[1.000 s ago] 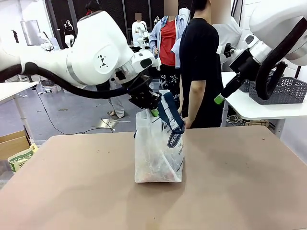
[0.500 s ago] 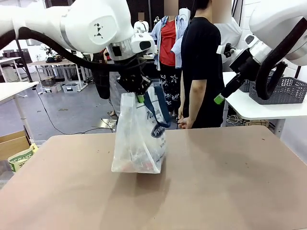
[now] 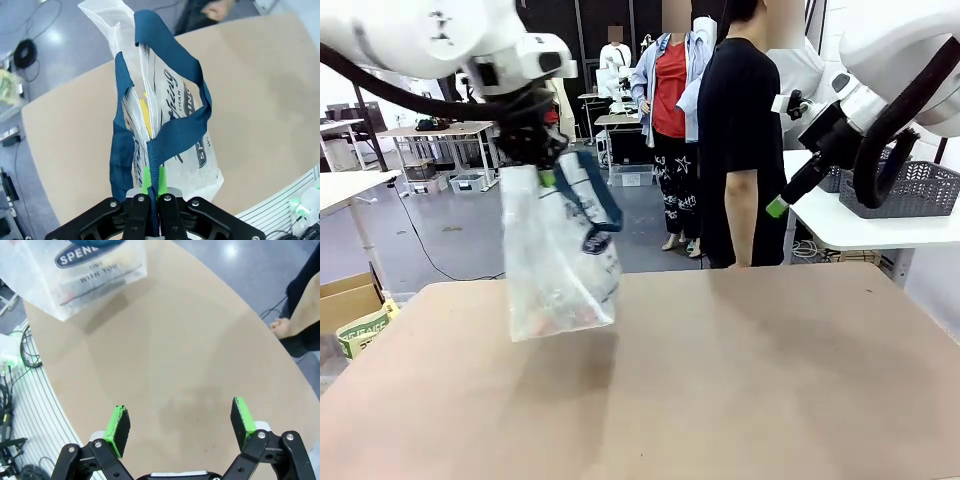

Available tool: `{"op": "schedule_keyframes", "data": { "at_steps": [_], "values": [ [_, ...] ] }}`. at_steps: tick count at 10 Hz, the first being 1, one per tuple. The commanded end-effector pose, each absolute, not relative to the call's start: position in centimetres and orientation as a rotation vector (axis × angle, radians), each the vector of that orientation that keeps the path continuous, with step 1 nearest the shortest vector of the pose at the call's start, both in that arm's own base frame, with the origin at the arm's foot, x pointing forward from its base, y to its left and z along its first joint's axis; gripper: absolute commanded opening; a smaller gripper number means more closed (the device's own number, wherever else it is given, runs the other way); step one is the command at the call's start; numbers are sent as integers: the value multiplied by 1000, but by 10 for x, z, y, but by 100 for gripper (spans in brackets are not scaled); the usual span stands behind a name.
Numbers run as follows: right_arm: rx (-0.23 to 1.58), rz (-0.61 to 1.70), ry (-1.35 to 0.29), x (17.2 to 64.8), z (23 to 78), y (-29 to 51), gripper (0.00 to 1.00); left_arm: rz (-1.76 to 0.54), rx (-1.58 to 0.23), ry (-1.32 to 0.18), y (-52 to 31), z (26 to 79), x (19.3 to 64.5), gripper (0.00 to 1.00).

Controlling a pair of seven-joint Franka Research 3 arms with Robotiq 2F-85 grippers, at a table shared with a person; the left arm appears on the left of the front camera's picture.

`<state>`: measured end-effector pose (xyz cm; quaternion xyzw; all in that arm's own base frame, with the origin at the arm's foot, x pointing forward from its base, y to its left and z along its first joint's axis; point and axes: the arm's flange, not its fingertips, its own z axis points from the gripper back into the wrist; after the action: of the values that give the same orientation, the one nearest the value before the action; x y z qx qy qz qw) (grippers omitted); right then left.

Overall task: Transfer purchased items from the store into the shopping bag.
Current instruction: Move the Reusable shopping bag to the right side of the table.

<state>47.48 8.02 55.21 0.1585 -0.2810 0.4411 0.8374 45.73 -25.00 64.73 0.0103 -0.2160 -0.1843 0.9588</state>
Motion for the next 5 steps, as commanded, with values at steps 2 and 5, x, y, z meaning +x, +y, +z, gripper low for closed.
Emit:
{"op": "schedule_keyframes", "data": {
  "at_steps": [2, 5],
  "values": [
    [323, 944, -587, 474, 552, 79, 100, -297, 57, -490, -174, 637, 425, 0],
    [323, 944, -587, 474, 552, 79, 100, -195, 126, -576, -107, 615, 417, 0]
  ]
}}
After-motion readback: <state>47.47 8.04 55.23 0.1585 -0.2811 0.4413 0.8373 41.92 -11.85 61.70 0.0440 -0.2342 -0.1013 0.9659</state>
